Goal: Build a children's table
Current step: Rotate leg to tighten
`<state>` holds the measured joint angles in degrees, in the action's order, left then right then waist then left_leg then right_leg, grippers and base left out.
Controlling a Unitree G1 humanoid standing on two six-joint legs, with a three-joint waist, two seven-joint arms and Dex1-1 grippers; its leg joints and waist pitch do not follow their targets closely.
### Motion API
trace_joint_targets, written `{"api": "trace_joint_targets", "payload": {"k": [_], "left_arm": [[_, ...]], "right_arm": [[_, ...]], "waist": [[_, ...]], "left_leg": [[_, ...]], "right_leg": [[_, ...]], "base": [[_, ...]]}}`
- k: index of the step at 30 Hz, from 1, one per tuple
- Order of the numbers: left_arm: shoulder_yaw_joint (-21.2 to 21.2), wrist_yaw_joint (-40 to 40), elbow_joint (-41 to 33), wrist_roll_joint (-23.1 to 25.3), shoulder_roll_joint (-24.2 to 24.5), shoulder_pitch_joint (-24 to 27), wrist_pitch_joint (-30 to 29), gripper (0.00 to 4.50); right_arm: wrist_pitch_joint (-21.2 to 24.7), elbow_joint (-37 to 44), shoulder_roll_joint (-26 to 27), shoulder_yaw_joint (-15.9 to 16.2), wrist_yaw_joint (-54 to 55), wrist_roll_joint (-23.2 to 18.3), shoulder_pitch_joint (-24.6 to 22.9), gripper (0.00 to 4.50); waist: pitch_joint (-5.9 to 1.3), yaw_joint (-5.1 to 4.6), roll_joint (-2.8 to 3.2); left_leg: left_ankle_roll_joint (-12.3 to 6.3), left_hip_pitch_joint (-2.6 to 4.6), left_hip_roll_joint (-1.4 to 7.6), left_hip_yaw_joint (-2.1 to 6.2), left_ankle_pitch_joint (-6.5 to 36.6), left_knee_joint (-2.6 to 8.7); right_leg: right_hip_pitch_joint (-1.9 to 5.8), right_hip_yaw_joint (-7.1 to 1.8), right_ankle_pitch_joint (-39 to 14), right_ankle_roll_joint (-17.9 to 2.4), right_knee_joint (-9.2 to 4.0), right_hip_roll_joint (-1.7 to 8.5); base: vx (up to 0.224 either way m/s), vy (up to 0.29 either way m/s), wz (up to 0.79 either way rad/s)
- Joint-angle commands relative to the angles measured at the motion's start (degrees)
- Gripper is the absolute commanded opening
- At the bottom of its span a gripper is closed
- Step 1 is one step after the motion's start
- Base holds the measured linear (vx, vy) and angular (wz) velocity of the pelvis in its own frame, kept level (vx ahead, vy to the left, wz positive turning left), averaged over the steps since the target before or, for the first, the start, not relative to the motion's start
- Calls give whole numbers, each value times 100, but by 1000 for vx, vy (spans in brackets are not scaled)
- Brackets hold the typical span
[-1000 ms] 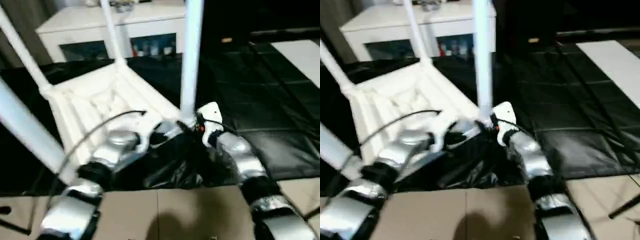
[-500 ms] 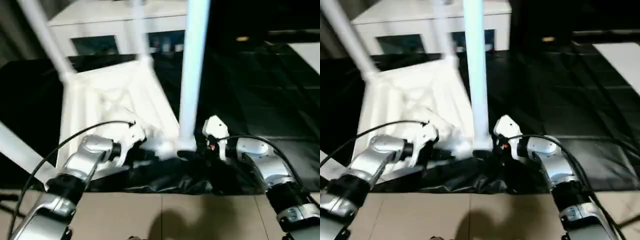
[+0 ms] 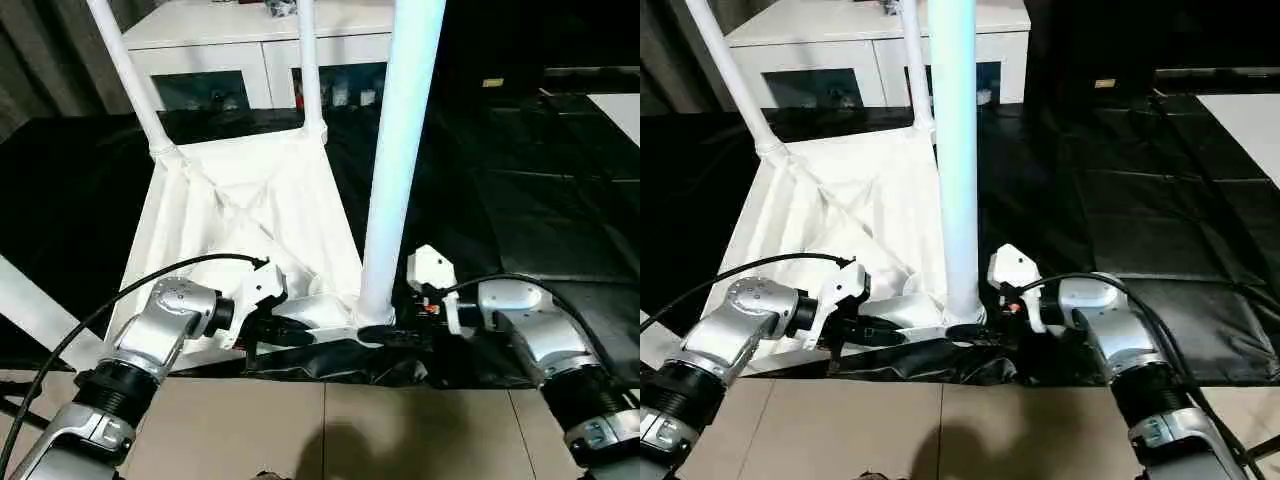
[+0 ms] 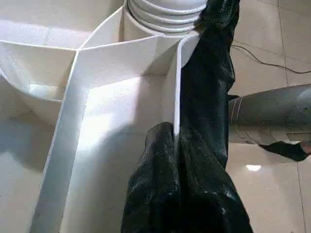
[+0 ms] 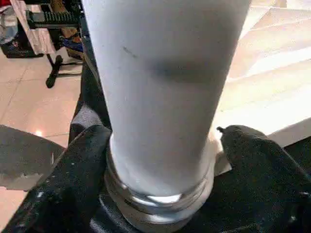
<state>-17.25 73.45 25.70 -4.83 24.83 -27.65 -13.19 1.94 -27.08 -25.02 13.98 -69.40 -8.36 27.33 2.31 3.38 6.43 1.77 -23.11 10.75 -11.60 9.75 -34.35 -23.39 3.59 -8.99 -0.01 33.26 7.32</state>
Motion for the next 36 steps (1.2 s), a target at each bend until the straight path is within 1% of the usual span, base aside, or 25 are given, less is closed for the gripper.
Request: {"api": "trace_joint_targets", "payload": {"k": [1, 3, 4, 7, 8, 9, 12, 13, 14, 15, 17, 18, 19, 21, 22, 24, 25, 26, 27, 29, 30, 33, 34, 35, 36], "left_arm": [[-26, 141, -207, -123, 40, -13, -79, 0], [-27, 121, -229, -110, 30, 1, -91, 0], [-28, 117, -238, -107, 28, 6, -96, 0], [-26, 113, -250, -109, 27, 22, -106, 0], [-27, 100, -267, -106, 28, 39, -115, 0], [-27, 97, -270, -105, 28, 42, -117, 0], [17, -162, -233, -34, -53, 52, -91, 0], [27, -236, -212, -10, -78, 45, -75, 0], [82, -650, -36, 126, -215, -33, -15, 0], [112, -858, 58, 184, -289, -79, -20, 0], [153, -1078, 163, 226, -381, -131, -53, 0], [170, -1138, 188, 225, -413, -146, -66, 0], [313, -1674, 413, 232, -699, -283, -184, 0], [411, -2169, 630, 273, -931, -429, -252, 0], [519, -2700, 861, 315, -1163, -588, -314, 0], [668, -3163, 1066, 313, -1378, -730, -370, 0], [772, -3418, 1201, 291, -1500, -831, -395, 0], [772, -3418, 1201, 291, -1500, -831, -395, 0], [904, -3841, 1445, 294, -1695, -1027, -315, 0], [961, -4133, 1639, 334, -1816, -1187, -170, 0], [972, -4192, 1685, 345, -1840, -1225, -126, 0], [937, -4099, 1748, 354, -1848, -1282, -61, 0], [898, -3982, 1714, 354, -1822, -1262, -48, 0], [857, -3850, 1681, 356, -1795, -1234, -42, 0], [806, -3696, 1637, 360, -1761, -1195, -32, 0]], "right_arm": [[62, 121, 30, -75, -21, -67, 28, 360], [75, 81, 68, -84, 12, -46, 52, 340], [86, 71, 81, -81, 17, -42, 58, 340], [120, 55, 139, -70, 72, -29, 65, 307], [126, 57, 162, -57, 103, -37, 53, 307], [126, 56, 167, -55, 111, -38, 51, 287], [51, -51, 333, -130, 476, 3, 48, 276], [36, -91, 375, -156, 587, 23, 58, 272], [35, -327, 579, -280, 1182, 139, 149, 272], [37, -435, 675, -326, 1459, 200, 191, 269], [32, -539, 787, -376, 1768, 266, 229, 269], [44, -556, 820, -391, 1842, 272, 234, 269], [160, -695, 1106, -517, 2499, 328, 276, 268], [281, -800, 1349, -582, 3090, 413, 319, 267], [359, -940, 1583, -608, 3767, 573, 380, 267], [437, -1085, 1795, -671, 4352, 698, 446, 267], [495, -1206, 1934, -734, 4677, 725, 509, 267], [495, -1206, 1934, -734, 4677, 725, 509, 267], [481, -1484, 2167, -737, 5113, 812, 663, 267], [374, -1755, 2332, -666, 5312, 918, 819, 267], [342, -1828, 2369, -646, 5329, 944, 862, 267], [222, -1924, 2481, -697, 5125, 847, 927, 267], [144, -1863, 2476, -671, 4981, 831, 905, 302], [27, -1778, 2449, -620, 4801, 840, 867, 323], [-80, -1699, 2408, -578, 4656, 851, 829, 323]], "waist": [[-409, -5, -126], [-417, -3, -135], [-414, -6, -131], [-417, -8, -135], [-411, -10, -157], [-413, -6, -151], [-401, -12, -139], [-396, -24, -139], [-392, -41, -176], [-377, -75, -168], [-371, -142, -175], [-366, -149, -174], [-367, -184, -190], [-365, -203, -191], [-359, -215, -194], [-355, -233, -201], [-354, -234, -196], [-349, -241, -200], [-354, -246, -213], [-347, -261, -195], [-356, -266, -202], [-370, -268, -198], [-376, -265, -200], [-388, -255, -204], [-385, -255, -212]], "left_leg": [[-455, 167, 197, 88, 1433, 439], [-490, 158, 194, 89, 1352, 428], [-496, 157, 194, 90, 1351, 430], [-499, 157, 192, 90, 1341, 427], [-493, 158, 194, 87, 1376, 430], [-485, 158, 194, 90, 1381, 428], [-421, 167, 197, 89, 1485, 439], [-366, 168, 196, 94, 1549, 449], [-347, 161, 195, 92, 1571, 452], [-216, 158, 177, 108, 1697, 470], [-133, 159, 172, 116, 1847, 484], [-113, 170, 168, 120, 1907, 484], [-106, 154, 166, 118, 1936, 485], [-54, 175, 151, 122, 1971, 481], [-36, 175, 148, 125, 1991, 485], [-5, 182, 131, 120, 2014, 481], [-1, 198, 127, 124, 2063, 480], [-13, 205, 125, 115, 2102, 475], [-41, 180, 120, 130, 2108, 482], [-35, 184, 110, 135, 2156, 482], [-36, 188, 107, 136, 2175, 479], [-169, 150, 117, 140, 2033, 485], [-220, 146, 122, 135, 1950, 481], [-272, 147, 125, 127, 1865, 473], [-301, 141, 127, 125, 1829, 472]], "right_leg": [[234, -107, -1273, -1277, -280, 87], [242, -102, -1190, -1294, -265, 89], [241, -100, -1194, -1296, -267, 85], [242, -98, -1195, -1302, -265, 85], [238, -99, -1243, -1296, -273, 83], [241, -99, -1262, -1291, -267, 87], [221, -106, -1393, -1261, -278, 83], [220, -107, -1461, -1243, -286, 86], [217, -111, -1490, -1230, -294, 85], [226, -105, -1722, -1155, -317, 95], [219, -103, -1875, -1090, -331, 93], [214, -100, -1930, -1076, -341, 91], [218, -108, -1942, -1063, -340, 91], [203, -104, -2076, -1039, -367, 92], [196, -101, -2127, -999, -383, 89], [185, -99, -2215, -973, -397, 91], [172, -94, -2312, -937, -423, 91], [162, -98, -2352, -924, -438, 88], [182, -88, -2392, -857, -440, 92], [164, -80, -2435, -847, -454, 88], [167, -75, -2439, -850, -454, 90], [209, -76, -2128, -899, -439, 100], [215, -77, -1996, -934, -427, 97], [218, -83, -1859, -975, -414, 98], [222, -84, -1816, -998, -410, 99]], "base": [[0, 0, 0], [0, 0, 0], [0, 0, 0], [0, 0, 0], [0, 0, 0], [0, 0, 0], [0, 0, 0], [0, 0, 0], [0, 0, 0], [0, 0, 0], [0, 0, 0], [0, 0, 0], [0, 0, 0], [0, 0, 0], [0, 0, 0], [0, 0, 0], [0, 0, 0], [0, 0, 0], [0, 0, 0], [0, 0, 0], [0, 0, 0], [0, 0, 0], [0, 0, 0], [0, 0, 0], [0, 0, 0]]}}
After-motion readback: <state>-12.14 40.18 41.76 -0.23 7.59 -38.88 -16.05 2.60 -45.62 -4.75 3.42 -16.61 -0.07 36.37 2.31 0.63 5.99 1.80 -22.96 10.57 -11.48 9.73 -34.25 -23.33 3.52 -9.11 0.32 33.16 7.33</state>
